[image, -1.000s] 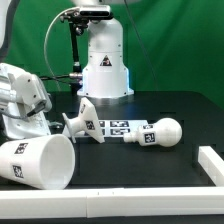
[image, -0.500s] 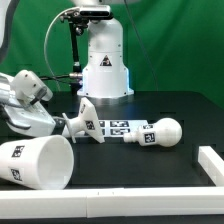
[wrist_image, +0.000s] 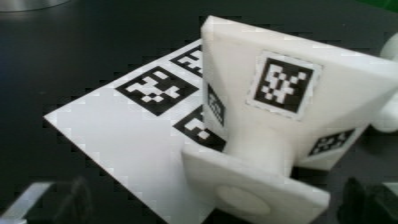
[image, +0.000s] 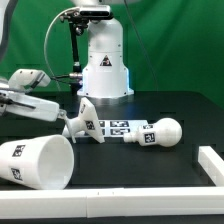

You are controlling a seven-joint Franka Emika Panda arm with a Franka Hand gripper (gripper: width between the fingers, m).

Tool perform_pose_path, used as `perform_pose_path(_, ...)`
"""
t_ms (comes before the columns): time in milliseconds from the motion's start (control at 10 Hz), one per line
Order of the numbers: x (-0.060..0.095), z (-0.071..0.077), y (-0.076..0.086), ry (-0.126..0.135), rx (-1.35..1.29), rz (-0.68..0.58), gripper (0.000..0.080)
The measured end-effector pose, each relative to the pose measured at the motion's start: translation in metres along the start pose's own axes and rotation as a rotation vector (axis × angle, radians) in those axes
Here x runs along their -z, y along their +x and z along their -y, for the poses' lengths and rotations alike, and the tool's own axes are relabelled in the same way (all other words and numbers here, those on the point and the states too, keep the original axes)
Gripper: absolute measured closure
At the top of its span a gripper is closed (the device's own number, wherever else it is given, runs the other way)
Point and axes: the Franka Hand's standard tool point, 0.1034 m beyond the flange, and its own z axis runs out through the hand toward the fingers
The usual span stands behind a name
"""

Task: Assemble lamp

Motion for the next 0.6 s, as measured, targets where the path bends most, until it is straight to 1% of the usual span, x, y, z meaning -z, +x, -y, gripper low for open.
perform_pose_path(100, -0.0017, 0.0026, 0.0013, 0.003, -0.154, -0.043, 0.0100)
perform_pose_path(200, -0.0051, 0.0053, -0.0007, 0.027, -0.242, -0.053, 0.0100)
perform_pose_path(300, -0.0056, 0.0066, -0.0001, 0.066, -0.307, -0.051, 0.0100)
perform_pose_path(400, -0.0021, 0.0061, 0.0012, 0.098, -0.344, -0.053, 0.0100)
perform_pose_path(500, 0.0008, 0.0065, 0.0020, 0.102, -0.340, -0.083, 0.0100)
perform_pose_path(600, 0.0007, 0.0068, 0.0010, 0.103, -0.339, -0.085, 0.0100)
